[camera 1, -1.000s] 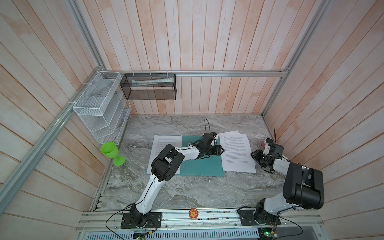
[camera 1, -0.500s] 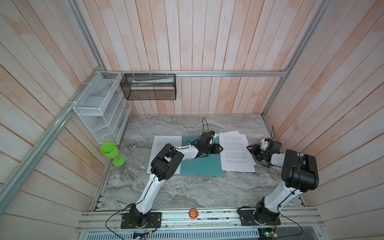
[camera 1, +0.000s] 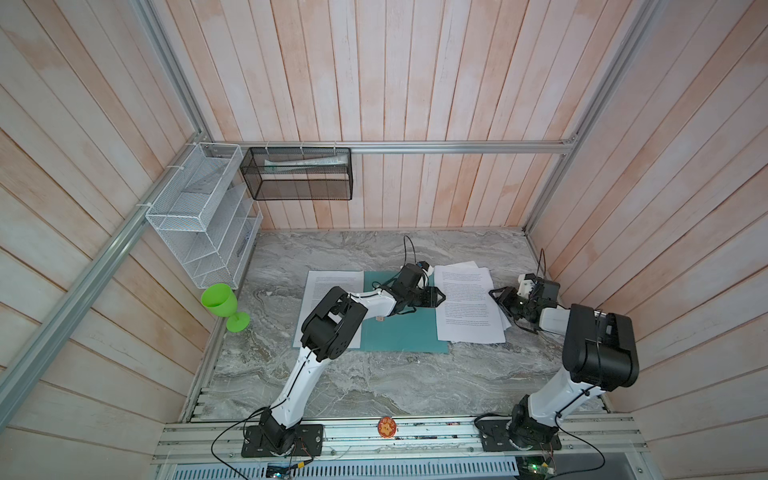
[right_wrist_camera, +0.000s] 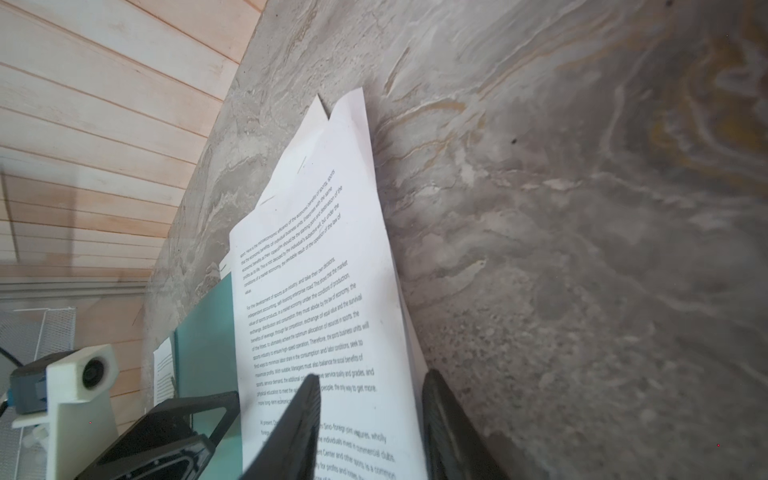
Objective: Put the files into the folder
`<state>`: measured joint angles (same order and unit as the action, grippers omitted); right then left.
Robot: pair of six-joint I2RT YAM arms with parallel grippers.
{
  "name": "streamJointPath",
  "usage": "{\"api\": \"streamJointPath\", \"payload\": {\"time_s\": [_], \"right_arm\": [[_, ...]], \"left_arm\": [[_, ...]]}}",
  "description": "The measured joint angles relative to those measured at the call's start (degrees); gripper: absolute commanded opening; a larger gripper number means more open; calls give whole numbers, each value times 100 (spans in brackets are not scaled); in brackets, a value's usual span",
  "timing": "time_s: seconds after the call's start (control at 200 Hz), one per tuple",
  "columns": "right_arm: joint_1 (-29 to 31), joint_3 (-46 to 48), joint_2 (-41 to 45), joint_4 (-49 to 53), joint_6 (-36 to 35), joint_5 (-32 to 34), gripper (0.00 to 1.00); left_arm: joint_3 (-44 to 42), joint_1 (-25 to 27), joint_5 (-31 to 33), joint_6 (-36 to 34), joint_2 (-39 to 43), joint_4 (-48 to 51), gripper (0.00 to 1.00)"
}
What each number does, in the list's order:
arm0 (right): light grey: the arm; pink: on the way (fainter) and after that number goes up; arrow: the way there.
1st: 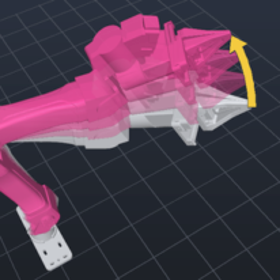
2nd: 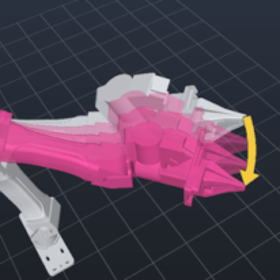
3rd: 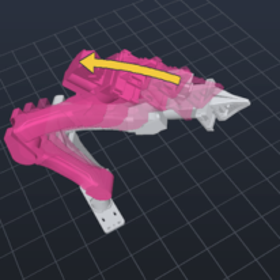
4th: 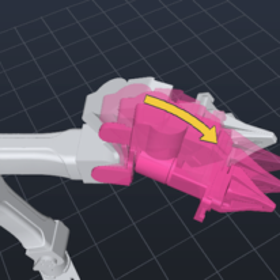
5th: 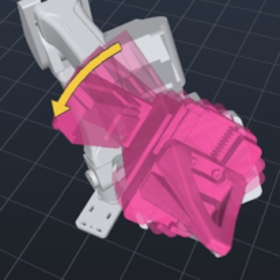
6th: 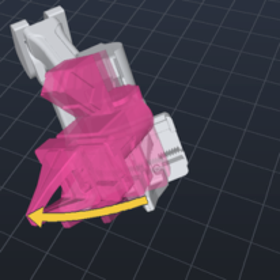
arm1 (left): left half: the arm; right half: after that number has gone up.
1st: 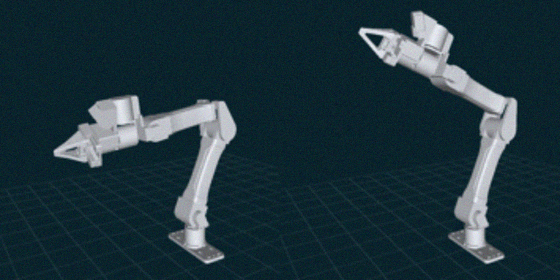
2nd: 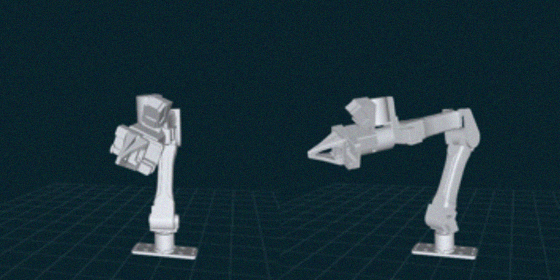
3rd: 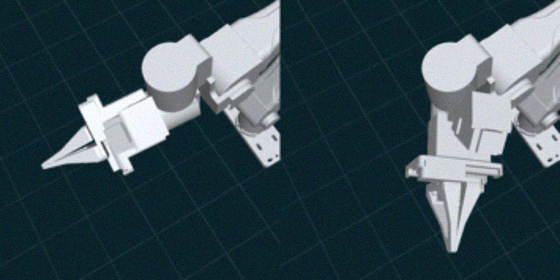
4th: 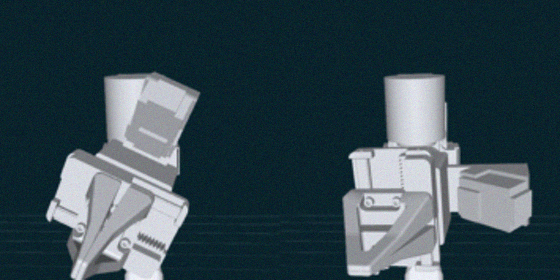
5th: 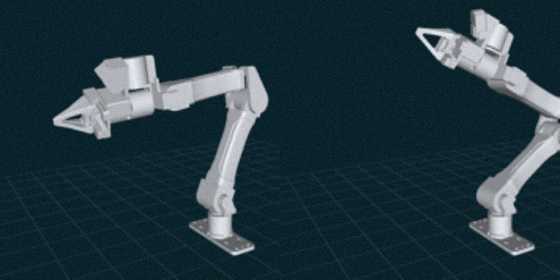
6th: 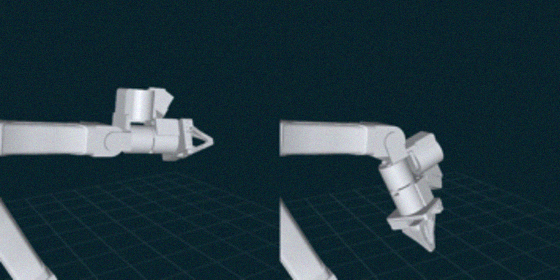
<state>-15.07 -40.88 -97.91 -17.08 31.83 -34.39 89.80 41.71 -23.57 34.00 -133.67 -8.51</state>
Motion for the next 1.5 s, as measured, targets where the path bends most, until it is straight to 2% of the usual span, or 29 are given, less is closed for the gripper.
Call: {"api": "streamJointPath", "payload": {"time_s": [0.31,0.48,0.77,0.965,1.305,1.5], "right_arm": [[234,-101,63,455,-199,280,40],[234,-101,490,833,-367,514,40],[343,-31,608,577,-264,-149,39],[452,-9,479,603,-243,-168,37],[455,-179,452,1307,-525,566,38],[455,-234,203,1368,-603,603,38]], "left_arm": [[0,0,4,7,0,0,54],[-4,-7,4,7,0,-4,54],[-105,-9,0,9,4,-188,54],[-168,-9,-2,9,7,-310,54],[-175,-20,-2,13,7,-330,54],[-175,-22,-7,50,7,-332,54]]}}
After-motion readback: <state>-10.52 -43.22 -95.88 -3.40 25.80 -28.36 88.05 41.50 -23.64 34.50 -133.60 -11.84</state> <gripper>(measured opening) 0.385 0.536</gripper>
